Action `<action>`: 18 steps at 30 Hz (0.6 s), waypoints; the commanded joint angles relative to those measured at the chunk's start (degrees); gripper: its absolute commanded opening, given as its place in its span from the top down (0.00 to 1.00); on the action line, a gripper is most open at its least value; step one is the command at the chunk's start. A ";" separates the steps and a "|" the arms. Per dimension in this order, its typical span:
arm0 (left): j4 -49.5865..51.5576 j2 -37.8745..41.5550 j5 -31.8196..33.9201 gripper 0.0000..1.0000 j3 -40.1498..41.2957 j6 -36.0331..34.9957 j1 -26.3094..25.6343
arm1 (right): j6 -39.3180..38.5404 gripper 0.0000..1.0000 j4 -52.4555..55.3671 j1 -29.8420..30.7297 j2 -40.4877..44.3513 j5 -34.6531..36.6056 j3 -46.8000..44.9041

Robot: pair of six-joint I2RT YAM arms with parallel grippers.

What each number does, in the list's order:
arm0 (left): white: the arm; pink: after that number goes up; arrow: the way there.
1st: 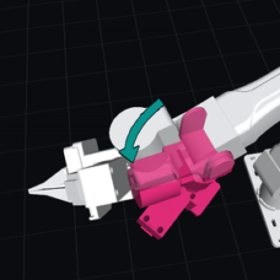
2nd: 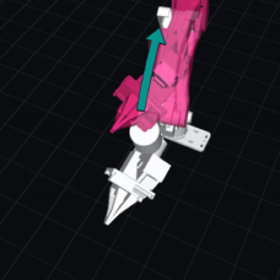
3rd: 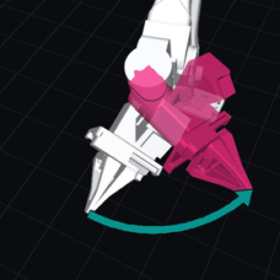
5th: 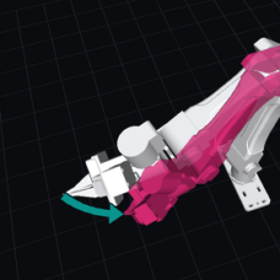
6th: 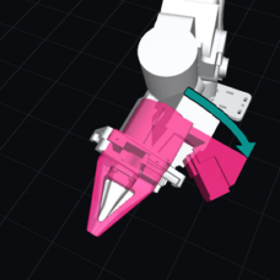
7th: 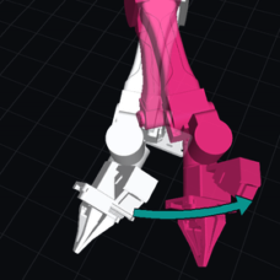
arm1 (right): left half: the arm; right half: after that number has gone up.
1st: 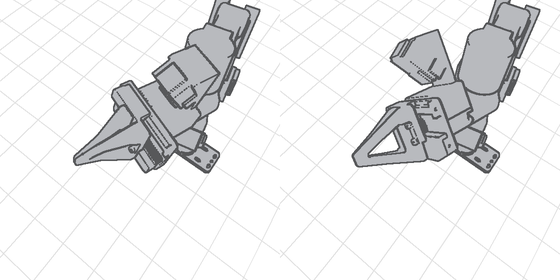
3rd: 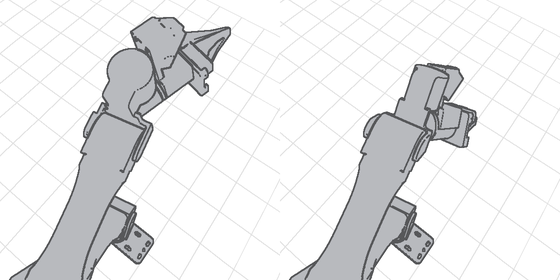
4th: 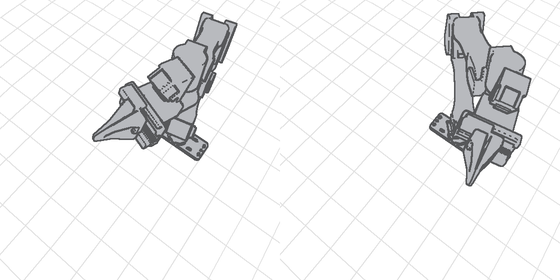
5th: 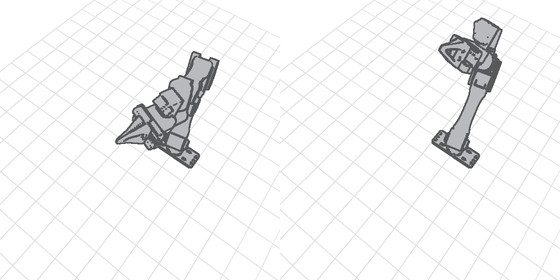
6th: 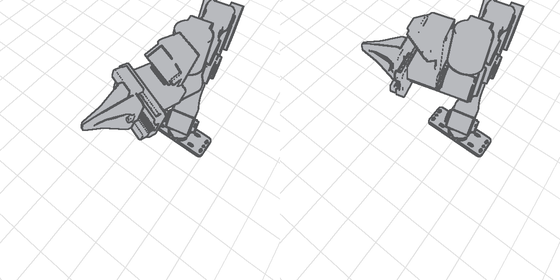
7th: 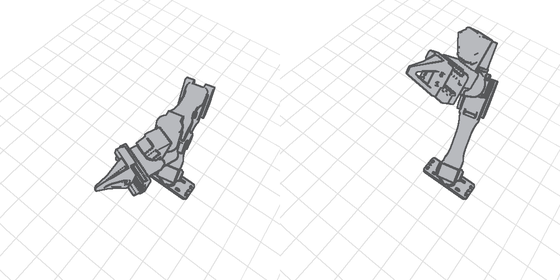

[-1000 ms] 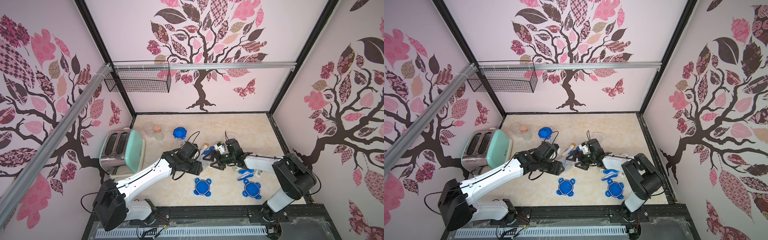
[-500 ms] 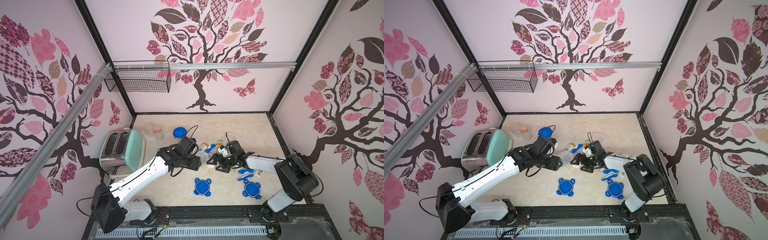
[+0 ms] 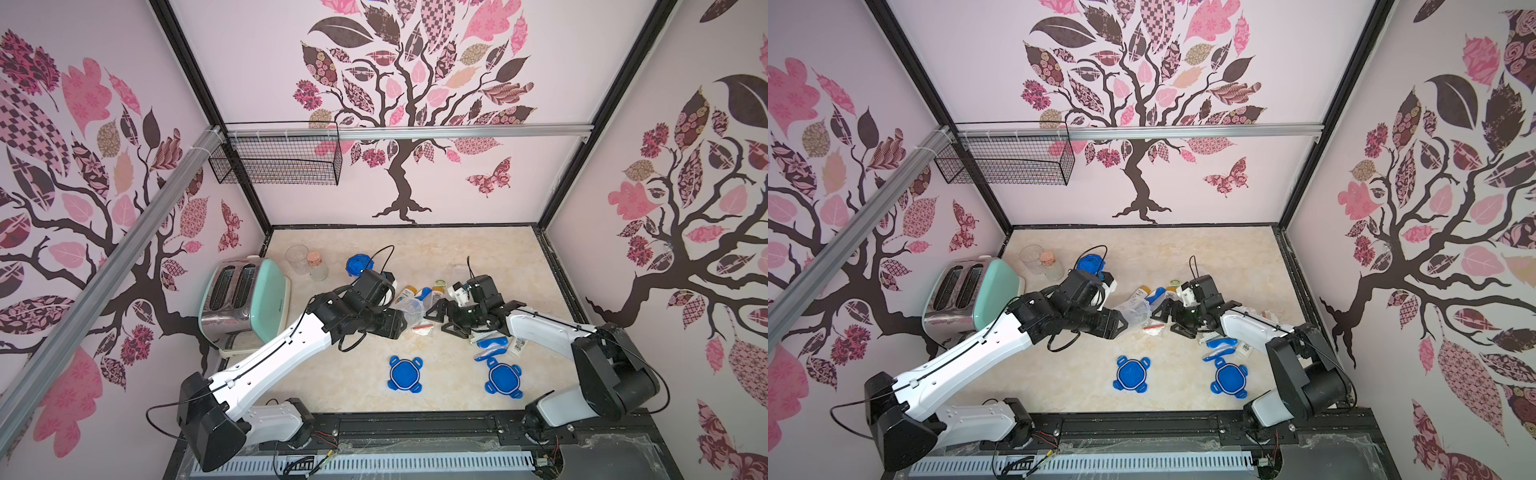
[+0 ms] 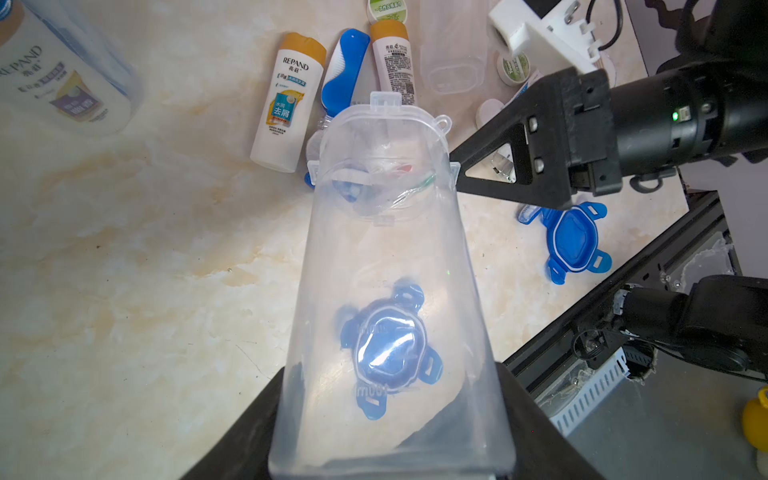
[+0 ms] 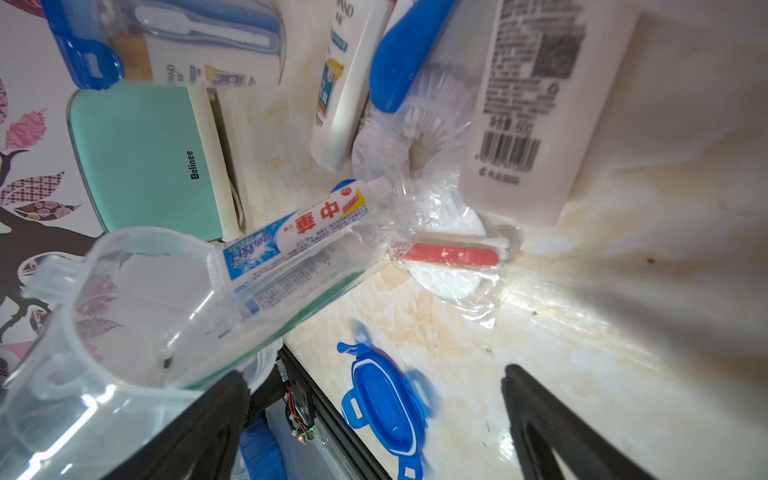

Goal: Take out toiletry kits
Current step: 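Pour the toiletry kits out of the container.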

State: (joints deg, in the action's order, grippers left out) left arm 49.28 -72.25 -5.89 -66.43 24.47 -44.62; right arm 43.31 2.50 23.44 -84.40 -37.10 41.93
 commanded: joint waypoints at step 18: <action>2.52 3.01 -1.52 1.00 -7.53 -2.35 -0.02 | -2.37 0.03 3.72 -3.40 6.33 3.51 1.15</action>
State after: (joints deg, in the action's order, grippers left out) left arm 52.27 -69.76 -9.19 -73.82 22.55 -44.62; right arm 42.19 4.34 20.56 -79.24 -35.27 41.93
